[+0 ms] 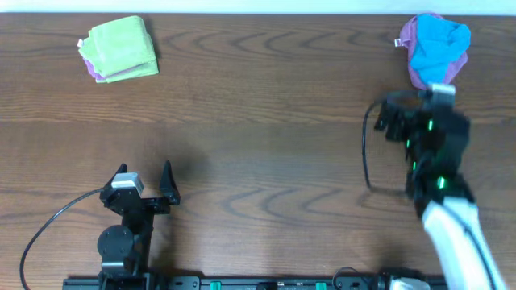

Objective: Fold the cloth
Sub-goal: 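Reach the right gripper to the blue cloth on the pink cloth and grasp it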

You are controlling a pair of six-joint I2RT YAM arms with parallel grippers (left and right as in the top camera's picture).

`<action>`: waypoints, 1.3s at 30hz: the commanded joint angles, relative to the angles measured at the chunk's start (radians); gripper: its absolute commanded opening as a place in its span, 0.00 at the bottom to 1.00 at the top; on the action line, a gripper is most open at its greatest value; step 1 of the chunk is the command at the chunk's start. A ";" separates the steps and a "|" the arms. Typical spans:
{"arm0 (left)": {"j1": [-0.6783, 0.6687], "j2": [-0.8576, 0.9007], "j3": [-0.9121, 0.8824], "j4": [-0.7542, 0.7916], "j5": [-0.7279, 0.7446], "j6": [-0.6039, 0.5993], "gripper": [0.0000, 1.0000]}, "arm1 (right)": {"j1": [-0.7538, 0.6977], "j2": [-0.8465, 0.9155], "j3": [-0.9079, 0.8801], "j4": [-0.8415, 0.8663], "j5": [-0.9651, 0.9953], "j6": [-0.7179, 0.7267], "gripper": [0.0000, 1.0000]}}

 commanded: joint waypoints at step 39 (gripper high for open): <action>-0.004 -0.008 -0.032 -0.024 -0.014 0.016 0.95 | -0.132 1.221 1.328 -0.542 0.317 -0.354 0.92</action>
